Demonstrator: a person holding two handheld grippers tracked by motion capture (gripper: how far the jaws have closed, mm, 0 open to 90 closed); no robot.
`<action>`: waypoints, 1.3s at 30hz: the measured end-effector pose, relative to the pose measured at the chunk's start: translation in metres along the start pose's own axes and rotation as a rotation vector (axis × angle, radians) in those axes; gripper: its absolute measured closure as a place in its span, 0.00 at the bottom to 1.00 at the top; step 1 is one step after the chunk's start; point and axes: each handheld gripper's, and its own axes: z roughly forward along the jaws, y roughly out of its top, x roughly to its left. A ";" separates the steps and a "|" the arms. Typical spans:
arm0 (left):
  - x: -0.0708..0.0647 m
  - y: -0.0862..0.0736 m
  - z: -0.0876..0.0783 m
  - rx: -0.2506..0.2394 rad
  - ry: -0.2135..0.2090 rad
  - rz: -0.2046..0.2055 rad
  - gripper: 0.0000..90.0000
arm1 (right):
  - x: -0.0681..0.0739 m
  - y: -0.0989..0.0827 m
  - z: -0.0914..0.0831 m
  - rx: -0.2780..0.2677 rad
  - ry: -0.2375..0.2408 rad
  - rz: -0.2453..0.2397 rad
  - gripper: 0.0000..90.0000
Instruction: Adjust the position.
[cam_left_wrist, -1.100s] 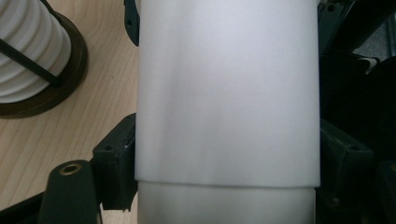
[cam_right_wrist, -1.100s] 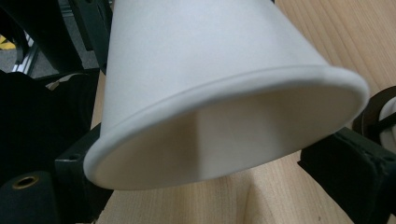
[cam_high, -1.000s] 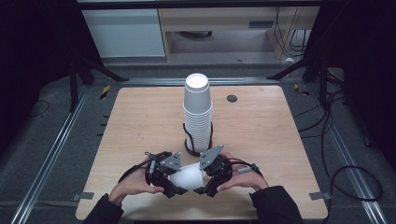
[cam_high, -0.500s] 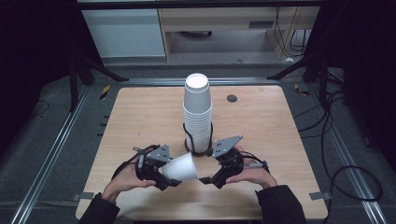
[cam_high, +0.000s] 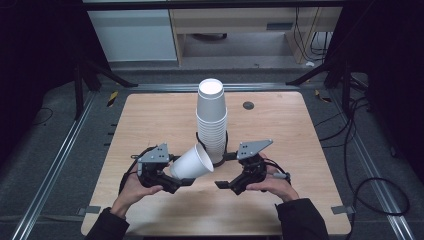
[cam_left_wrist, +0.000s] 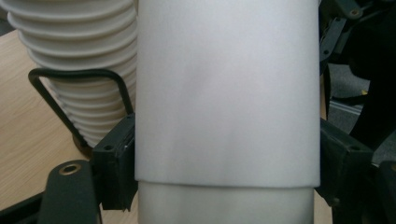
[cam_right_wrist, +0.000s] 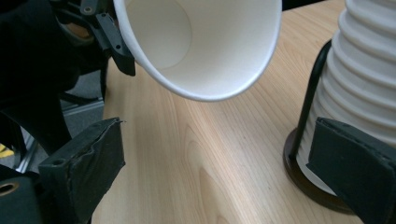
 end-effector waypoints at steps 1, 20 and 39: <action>-0.002 0.001 0.001 -0.013 -0.016 -0.008 0.24 | 0.000 0.000 0.000 -0.003 0.005 0.002 0.04; -0.021 0.004 0.025 0.031 -0.036 0.078 0.24 | 0.005 0.005 0.005 -0.071 0.089 0.036 0.04; -0.030 0.004 0.034 0.069 -0.049 0.128 0.25 | 0.006 0.002 0.016 -0.059 0.167 0.051 0.06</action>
